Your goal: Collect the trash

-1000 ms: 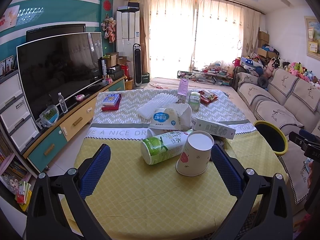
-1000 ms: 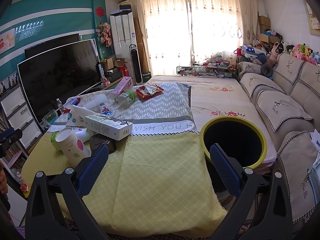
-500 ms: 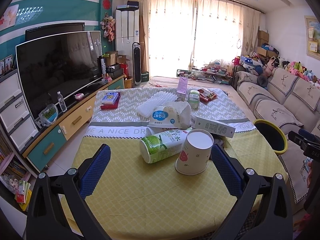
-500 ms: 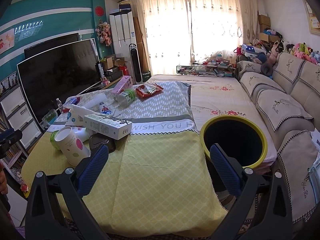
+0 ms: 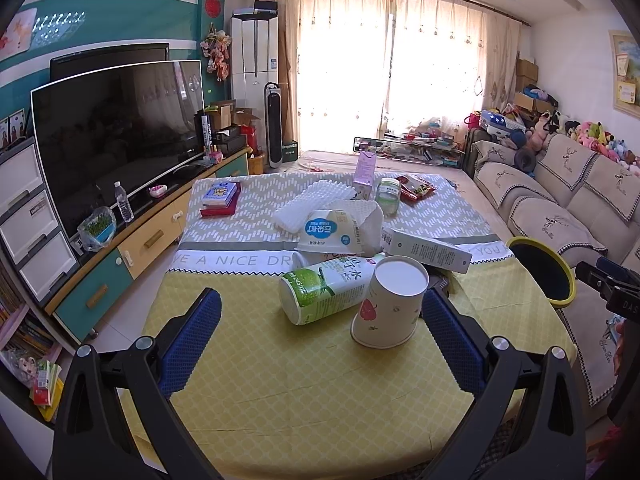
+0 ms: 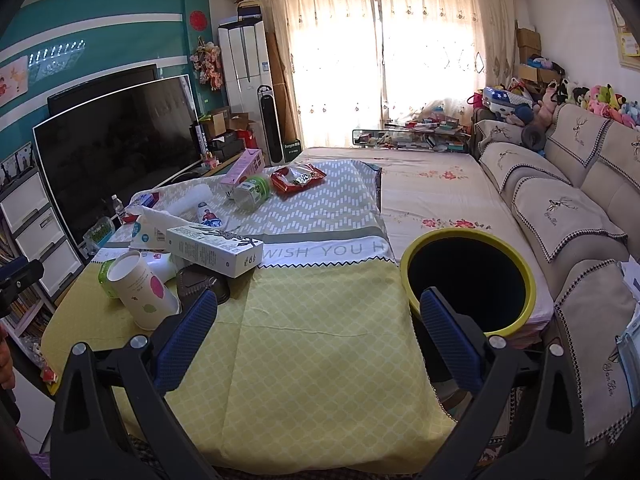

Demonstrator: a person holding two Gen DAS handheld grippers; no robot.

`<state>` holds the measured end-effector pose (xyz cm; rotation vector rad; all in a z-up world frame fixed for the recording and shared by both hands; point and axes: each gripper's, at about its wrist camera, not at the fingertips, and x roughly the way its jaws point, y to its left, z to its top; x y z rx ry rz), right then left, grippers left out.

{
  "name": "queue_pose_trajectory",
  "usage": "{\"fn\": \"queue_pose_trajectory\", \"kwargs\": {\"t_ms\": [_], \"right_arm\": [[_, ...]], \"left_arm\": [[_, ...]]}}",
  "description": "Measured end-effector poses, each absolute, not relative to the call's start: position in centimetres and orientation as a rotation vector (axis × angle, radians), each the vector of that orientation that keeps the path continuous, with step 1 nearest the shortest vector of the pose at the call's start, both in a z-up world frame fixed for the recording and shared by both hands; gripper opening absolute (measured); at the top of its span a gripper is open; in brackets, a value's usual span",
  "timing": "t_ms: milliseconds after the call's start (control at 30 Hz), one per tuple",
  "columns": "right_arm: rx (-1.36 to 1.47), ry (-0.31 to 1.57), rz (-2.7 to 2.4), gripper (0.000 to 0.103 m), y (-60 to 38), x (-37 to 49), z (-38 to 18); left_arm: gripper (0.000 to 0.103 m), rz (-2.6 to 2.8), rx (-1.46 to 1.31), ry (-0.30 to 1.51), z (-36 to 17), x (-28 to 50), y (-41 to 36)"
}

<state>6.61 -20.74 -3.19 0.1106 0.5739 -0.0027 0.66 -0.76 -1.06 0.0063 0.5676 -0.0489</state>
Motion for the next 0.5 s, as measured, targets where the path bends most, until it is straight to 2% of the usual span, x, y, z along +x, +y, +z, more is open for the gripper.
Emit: {"fn": "queue_pose_trajectory", "kwargs": {"t_ms": [500], "right_arm": [[0.127, 0.631, 0.062, 0.097, -19.9, 8.7, -4.7]], "left_arm": [[0.099, -0.012, -0.021, 0.585, -1.8, 2.8, 1.3]]}}
